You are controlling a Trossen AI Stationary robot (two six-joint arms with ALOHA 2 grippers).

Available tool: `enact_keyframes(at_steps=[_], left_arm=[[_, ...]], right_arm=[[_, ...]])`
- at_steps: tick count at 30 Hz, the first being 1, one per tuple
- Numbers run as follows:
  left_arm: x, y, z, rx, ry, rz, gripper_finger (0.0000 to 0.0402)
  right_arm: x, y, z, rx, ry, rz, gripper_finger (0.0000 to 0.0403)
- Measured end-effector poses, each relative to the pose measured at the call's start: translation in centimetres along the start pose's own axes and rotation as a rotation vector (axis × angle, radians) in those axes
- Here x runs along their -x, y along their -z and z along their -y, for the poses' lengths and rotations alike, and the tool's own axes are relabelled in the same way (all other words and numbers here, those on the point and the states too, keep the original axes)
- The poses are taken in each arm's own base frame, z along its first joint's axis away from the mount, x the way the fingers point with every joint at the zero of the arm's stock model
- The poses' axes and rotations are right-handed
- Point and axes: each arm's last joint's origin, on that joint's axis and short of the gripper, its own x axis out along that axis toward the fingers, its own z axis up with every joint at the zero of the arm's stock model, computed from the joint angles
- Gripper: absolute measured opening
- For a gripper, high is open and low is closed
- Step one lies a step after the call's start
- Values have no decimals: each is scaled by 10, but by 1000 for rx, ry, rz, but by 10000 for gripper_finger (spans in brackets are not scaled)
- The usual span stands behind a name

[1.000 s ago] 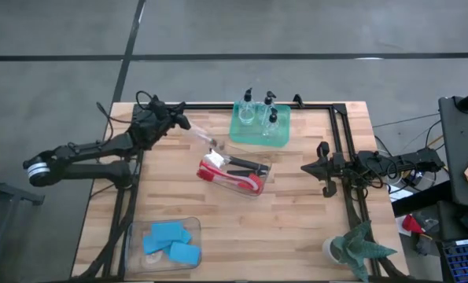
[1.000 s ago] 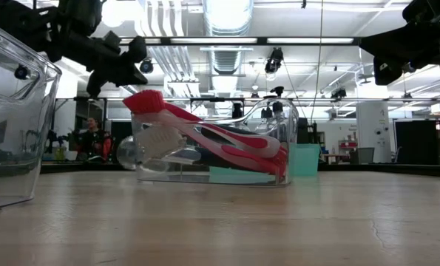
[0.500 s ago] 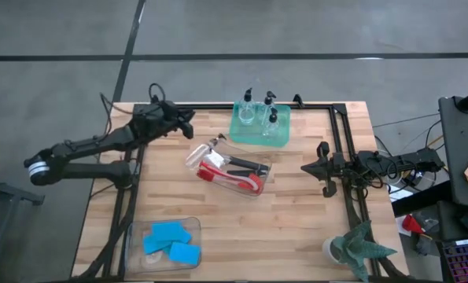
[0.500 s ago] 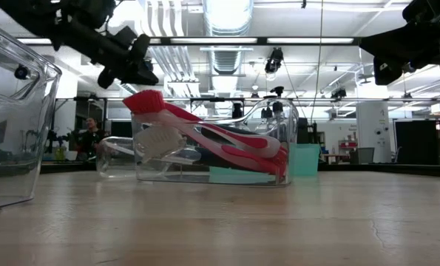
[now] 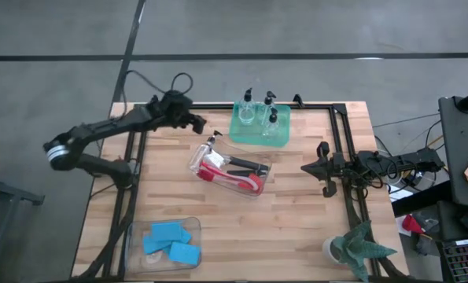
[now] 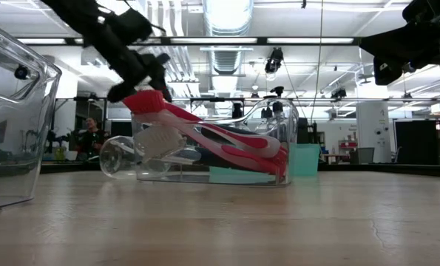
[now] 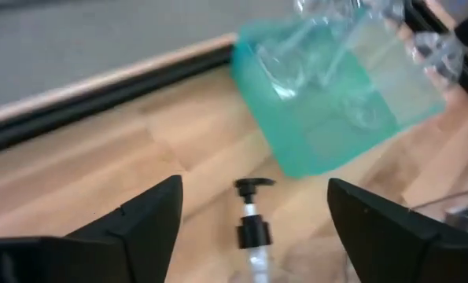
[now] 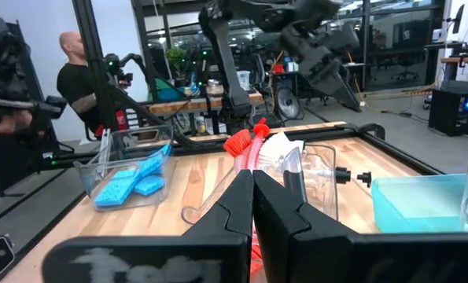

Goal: Pick & Place Kitchen Sink Supplies
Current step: Put the transparent soap dispenser into the green bin

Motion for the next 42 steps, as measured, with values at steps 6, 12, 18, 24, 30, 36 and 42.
enact_keyframes(at_steps=[6,12,18,24,30,36,42], left_arm=[[-37,-19,9,3,59,-131,312],[-64,-32,17,-16,12,-304,312],[-91,-30,17,-12,-72,-521,312],[-114,-23,17,-3,-75,-611,312],[-128,-12,16,5,-56,-673,312],[-136,-6,15,-25,-69,-697,312],[-146,1,13,-29,-2,-752,312]], right_arm=[[0,0,0,-1,0,0,8],[0,0,0,-1,0,0,8],[0,0,0,-1,0,0,8],[0,0,0,0,0,0,8],[0,0,0,0,0,0,8],[0,0,0,-1,0,0,8],[0,0,0,-1,0,0,8]])
